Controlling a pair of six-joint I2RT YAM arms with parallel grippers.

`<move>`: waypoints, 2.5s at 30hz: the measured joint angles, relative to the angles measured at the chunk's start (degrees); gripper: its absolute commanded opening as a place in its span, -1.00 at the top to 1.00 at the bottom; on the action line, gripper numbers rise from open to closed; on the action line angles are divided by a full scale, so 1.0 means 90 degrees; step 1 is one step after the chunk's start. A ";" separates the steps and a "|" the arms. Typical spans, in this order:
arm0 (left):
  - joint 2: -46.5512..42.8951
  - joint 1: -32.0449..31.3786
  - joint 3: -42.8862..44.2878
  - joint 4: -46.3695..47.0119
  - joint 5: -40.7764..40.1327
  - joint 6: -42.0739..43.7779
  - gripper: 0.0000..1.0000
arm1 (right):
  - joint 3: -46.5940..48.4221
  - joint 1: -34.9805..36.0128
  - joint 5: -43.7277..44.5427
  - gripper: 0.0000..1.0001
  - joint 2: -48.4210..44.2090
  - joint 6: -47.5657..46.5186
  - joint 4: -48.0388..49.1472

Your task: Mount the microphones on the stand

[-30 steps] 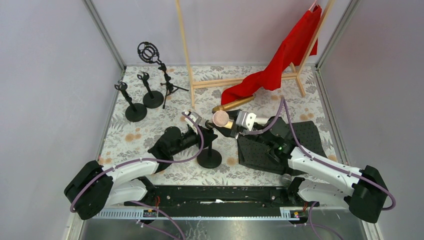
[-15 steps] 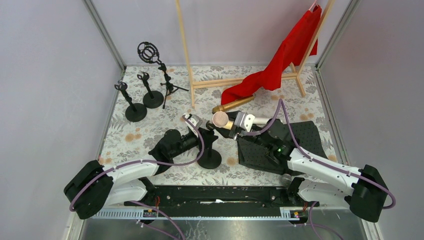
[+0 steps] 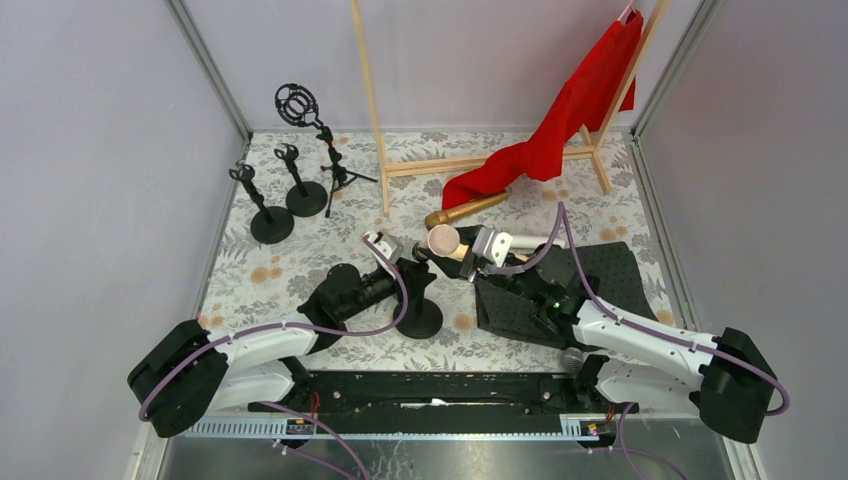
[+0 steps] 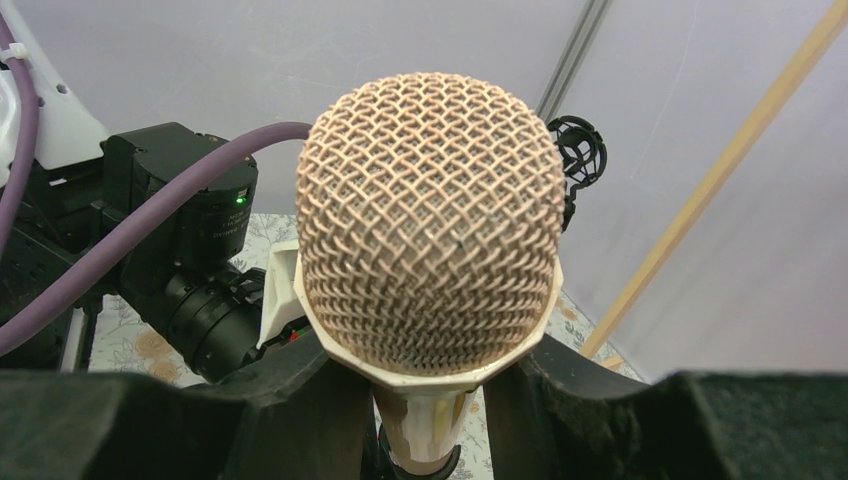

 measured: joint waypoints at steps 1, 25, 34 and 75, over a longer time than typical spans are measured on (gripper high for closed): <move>0.0000 -0.0005 0.0000 -0.0002 -0.0012 0.0005 1.00 | 0.0000 0.0000 0.0012 1.00 0.0019 0.0002 0.0019; 0.0051 -0.0206 0.0000 0.0034 -0.0376 0.0221 1.00 | 0.0240 0.0073 0.0658 1.00 0.0357 0.0231 -0.0211; 0.0095 -0.0245 0.0000 0.0085 -0.0498 0.0308 1.00 | 0.0274 0.0090 0.1071 1.00 0.0629 0.0486 0.0049; -0.0090 -0.0488 -0.0673 0.1054 -0.0444 0.0357 1.00 | -0.0617 0.0270 0.1178 1.00 0.0991 0.0682 0.2030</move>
